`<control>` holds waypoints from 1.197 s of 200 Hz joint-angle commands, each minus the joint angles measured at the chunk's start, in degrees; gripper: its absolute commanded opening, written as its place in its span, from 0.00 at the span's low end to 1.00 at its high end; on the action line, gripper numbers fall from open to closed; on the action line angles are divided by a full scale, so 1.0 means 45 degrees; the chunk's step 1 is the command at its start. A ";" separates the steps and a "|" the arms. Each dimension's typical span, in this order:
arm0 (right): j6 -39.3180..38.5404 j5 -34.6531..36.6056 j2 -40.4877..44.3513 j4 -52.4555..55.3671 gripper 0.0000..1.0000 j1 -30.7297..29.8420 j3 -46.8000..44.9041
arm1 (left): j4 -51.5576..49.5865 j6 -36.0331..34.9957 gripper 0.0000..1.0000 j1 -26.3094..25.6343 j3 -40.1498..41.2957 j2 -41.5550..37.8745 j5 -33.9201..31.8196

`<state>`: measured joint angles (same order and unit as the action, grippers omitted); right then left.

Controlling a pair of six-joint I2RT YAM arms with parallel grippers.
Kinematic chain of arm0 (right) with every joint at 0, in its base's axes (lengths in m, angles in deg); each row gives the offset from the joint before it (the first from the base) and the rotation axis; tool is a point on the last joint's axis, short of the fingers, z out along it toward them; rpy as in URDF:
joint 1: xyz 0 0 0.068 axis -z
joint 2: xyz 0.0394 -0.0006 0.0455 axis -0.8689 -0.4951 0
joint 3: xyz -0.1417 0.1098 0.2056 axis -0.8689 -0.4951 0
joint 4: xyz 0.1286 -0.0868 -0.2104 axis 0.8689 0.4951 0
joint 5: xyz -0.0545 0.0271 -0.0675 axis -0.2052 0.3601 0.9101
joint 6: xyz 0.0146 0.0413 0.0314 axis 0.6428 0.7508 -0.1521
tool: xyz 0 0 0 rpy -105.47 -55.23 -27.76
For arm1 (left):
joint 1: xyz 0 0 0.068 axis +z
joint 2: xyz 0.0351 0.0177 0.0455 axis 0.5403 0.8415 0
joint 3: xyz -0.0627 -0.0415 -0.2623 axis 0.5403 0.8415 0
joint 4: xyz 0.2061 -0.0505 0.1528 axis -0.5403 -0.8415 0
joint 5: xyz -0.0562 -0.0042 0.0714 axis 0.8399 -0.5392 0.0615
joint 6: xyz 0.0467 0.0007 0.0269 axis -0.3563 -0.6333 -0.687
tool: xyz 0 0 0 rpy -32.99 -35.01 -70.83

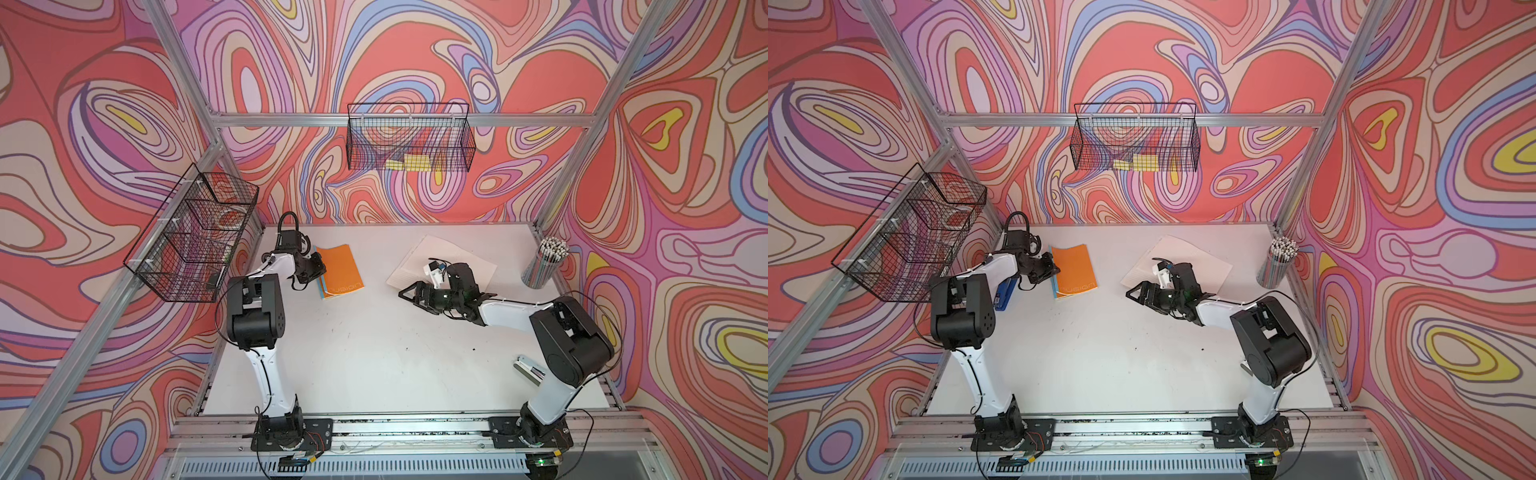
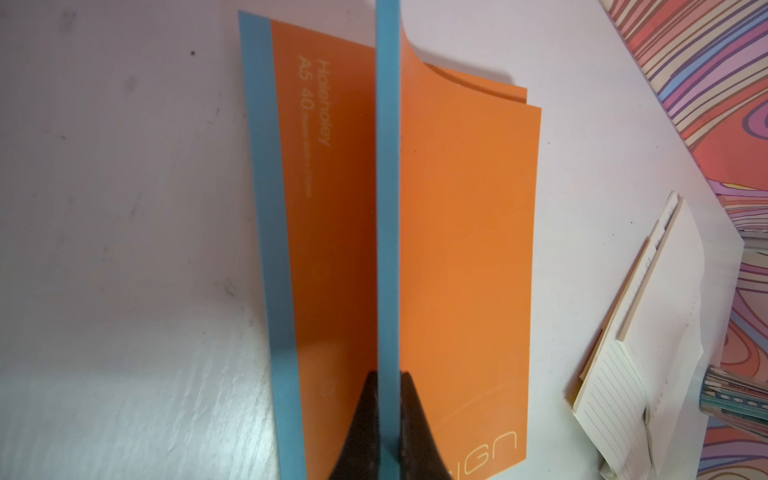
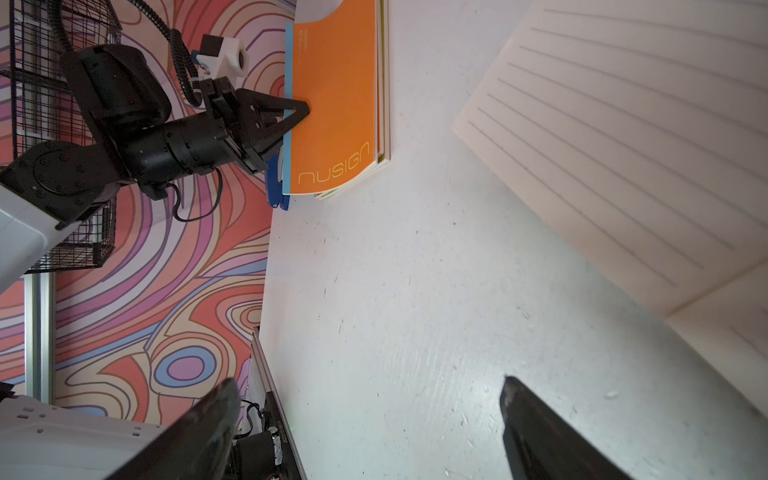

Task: Close the notebook
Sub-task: Place the notebook at the notebook.

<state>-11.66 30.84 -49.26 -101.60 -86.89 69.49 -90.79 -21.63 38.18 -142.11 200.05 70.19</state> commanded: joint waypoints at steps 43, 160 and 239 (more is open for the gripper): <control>0.0104 -0.0213 -0.0670 -0.0295 0.98 0.0063 -0.0134 | -0.0481 -0.0194 0.00 0.0074 -0.0479 0.0803 -0.0614; 0.0160 -0.0292 -0.0734 -0.0422 0.98 0.0064 -0.0031 | -0.0999 -0.0114 0.13 0.0056 -0.0503 0.1017 -0.1495; 0.0157 -0.0296 -0.0642 -0.0383 0.98 0.0064 -0.0055 | -0.1340 -0.0124 0.30 0.0067 -0.0629 0.0789 -0.1790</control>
<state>-10.99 29.83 -52.19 -102.50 -86.89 69.38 -93.39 -21.63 38.11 -144.17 202.45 64.75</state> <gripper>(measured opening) 0.984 0.279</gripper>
